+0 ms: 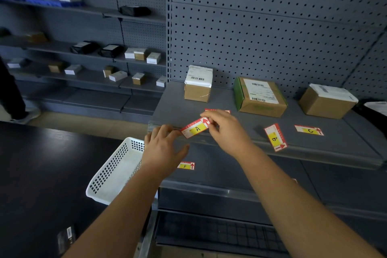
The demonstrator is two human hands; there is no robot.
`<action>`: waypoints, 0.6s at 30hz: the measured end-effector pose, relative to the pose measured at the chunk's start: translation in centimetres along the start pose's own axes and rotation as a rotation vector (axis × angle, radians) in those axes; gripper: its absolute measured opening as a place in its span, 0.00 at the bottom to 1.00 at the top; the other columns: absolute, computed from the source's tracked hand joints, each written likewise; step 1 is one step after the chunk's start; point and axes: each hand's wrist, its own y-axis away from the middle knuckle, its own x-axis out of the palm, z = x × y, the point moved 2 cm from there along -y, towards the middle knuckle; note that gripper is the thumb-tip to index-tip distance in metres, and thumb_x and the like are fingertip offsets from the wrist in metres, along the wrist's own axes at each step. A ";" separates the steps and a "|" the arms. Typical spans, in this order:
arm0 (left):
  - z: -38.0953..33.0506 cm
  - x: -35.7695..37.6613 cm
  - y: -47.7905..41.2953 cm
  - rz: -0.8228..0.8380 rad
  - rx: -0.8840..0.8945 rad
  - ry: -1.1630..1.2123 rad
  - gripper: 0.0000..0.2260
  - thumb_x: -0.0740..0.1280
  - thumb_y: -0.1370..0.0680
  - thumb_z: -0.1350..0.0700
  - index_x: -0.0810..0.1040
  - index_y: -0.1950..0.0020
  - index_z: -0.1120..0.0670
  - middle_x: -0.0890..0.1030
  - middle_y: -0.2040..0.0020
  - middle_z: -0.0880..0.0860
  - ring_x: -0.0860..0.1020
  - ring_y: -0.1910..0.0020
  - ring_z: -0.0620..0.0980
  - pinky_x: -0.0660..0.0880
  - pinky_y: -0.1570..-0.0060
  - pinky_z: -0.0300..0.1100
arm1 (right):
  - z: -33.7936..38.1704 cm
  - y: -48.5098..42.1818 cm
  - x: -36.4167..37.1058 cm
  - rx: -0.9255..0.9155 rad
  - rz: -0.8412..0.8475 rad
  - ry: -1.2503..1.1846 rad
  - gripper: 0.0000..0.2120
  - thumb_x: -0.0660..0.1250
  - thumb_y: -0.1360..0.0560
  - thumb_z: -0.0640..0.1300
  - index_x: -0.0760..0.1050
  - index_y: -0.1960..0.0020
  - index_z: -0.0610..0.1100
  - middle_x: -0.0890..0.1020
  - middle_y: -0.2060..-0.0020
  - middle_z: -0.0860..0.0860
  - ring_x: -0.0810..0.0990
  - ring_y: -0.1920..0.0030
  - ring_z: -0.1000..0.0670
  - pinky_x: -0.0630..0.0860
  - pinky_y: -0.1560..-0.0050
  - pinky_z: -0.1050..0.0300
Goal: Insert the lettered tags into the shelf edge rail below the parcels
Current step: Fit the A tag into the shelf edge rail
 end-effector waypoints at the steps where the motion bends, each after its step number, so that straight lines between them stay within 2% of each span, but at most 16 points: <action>1: 0.1 0.0 0.1 0.000 0.002 0.005 0.18 0.65 0.27 0.40 0.76 0.41 0.46 0.74 0.42 0.48 0.70 0.41 0.51 0.66 0.40 0.54 | 0.1 -0.1 0.0 0.000 -0.006 0.019 0.14 0.64 0.22 0.39 0.75 0.37 0.50 0.79 0.42 0.51 0.75 0.42 0.51 0.75 0.43 0.54; 5: 0.3 -0.1 0.2 0.027 0.003 0.015 0.19 0.63 0.26 0.38 0.76 0.40 0.46 0.73 0.41 0.47 0.70 0.40 0.50 0.65 0.39 0.52 | 0.3 -0.2 -0.3 -0.001 -0.075 0.025 0.15 0.63 0.22 0.38 0.76 0.38 0.50 0.74 0.52 0.56 0.76 0.50 0.51 0.75 0.52 0.56; 7: 0.3 -0.2 0.2 0.028 0.002 0.020 0.19 0.64 0.26 0.39 0.76 0.40 0.47 0.73 0.40 0.47 0.70 0.39 0.50 0.64 0.39 0.51 | 0.3 -0.3 -0.5 0.007 -0.086 0.029 0.15 0.63 0.22 0.38 0.75 0.38 0.50 0.72 0.53 0.58 0.75 0.51 0.52 0.74 0.54 0.57; 9: 0.3 -0.3 0.2 0.027 -0.001 0.029 0.19 0.64 0.26 0.39 0.76 0.41 0.48 0.74 0.40 0.47 0.69 0.39 0.51 0.64 0.39 0.51 | 0.3 -0.3 -0.5 0.015 -0.070 0.053 0.16 0.63 0.22 0.38 0.75 0.37 0.51 0.74 0.52 0.56 0.74 0.50 0.52 0.73 0.54 0.59; 12: 0.3 -0.3 0.1 0.020 -0.001 0.053 0.19 0.64 0.27 0.39 0.77 0.41 0.47 0.74 0.41 0.47 0.70 0.40 0.51 0.65 0.40 0.51 | 0.4 -0.4 -0.1 -0.005 -0.040 0.097 0.15 0.62 0.22 0.39 0.75 0.38 0.52 0.78 0.47 0.53 0.76 0.47 0.50 0.75 0.52 0.55; 18: 0.5 -0.1 0.0 0.026 -0.004 0.051 0.19 0.65 0.27 0.39 0.77 0.41 0.47 0.74 0.42 0.47 0.70 0.40 0.50 0.65 0.40 0.51 | 0.4 -0.5 0.7 0.000 0.031 0.134 0.15 0.61 0.20 0.40 0.74 0.36 0.52 0.78 0.41 0.51 0.75 0.42 0.49 0.74 0.45 0.55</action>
